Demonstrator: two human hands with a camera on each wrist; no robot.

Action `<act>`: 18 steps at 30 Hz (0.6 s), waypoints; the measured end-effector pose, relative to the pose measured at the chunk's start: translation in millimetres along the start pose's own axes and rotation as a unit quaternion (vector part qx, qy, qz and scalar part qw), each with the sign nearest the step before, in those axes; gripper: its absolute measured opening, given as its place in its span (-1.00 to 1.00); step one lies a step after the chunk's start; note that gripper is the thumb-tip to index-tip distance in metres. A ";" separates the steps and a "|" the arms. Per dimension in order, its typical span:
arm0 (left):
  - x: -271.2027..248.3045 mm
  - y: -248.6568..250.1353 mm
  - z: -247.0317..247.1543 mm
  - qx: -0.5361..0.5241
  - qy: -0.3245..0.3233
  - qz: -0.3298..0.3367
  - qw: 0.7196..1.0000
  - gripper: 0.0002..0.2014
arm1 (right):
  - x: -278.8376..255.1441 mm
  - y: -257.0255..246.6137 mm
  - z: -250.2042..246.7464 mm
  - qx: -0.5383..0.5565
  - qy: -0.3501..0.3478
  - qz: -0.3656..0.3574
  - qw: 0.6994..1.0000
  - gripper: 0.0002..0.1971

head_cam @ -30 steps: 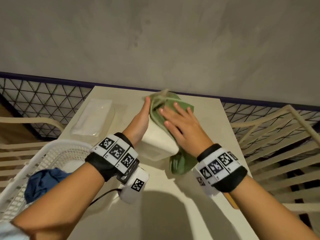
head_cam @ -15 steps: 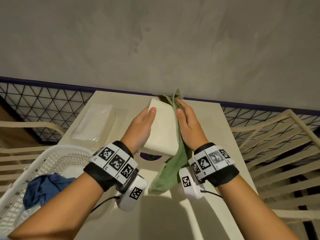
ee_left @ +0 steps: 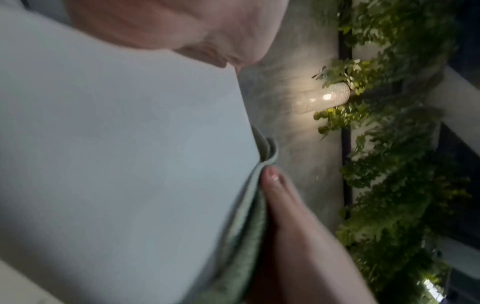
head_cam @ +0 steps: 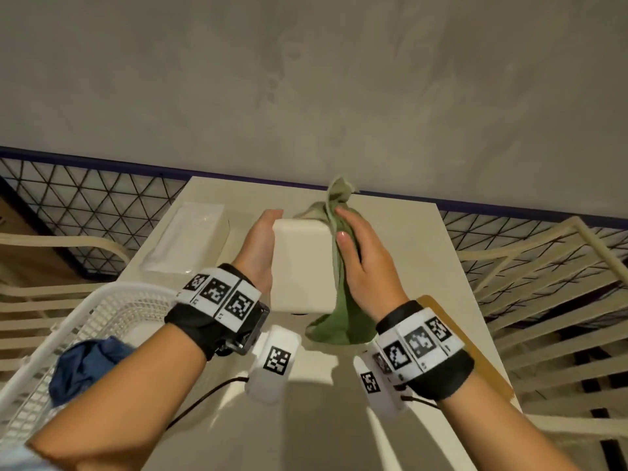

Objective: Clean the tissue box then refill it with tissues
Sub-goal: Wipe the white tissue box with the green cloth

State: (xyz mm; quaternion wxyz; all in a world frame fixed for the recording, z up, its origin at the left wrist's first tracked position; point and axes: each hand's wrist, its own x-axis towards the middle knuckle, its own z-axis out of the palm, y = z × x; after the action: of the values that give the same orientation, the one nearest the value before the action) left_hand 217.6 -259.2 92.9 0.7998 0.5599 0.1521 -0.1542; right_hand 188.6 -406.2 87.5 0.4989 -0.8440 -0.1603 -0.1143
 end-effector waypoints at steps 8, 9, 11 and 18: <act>-9.4 -9.3 5.7 0.039 0.014 0.053 0.998 -0.66 | 11.4 -10.8 7.6 -0.175 -0.100 -0.076 0.977 -0.67; -11.1 -9.6 6.8 0.048 0.038 0.049 0.997 -0.62 | 20.8 -10.2 3.0 -0.148 -0.102 -0.018 0.984 -0.66; -15.4 -11.2 8.8 0.062 0.062 0.052 0.995 -0.50 | 32.8 -8.4 -4.6 -0.103 -0.105 0.071 0.987 -0.66; -29.8 -14.6 9.5 0.148 0.041 0.126 0.980 -0.46 | 4.4 -20.3 9.1 -0.129 -0.203 -0.015 0.971 -0.61</act>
State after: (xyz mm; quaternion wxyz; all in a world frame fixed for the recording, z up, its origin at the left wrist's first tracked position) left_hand 185.2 -270.7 96.0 0.7142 0.6924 0.0889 -0.0502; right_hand 185.2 -388.3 101.0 0.3413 -0.9042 -0.2550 0.0318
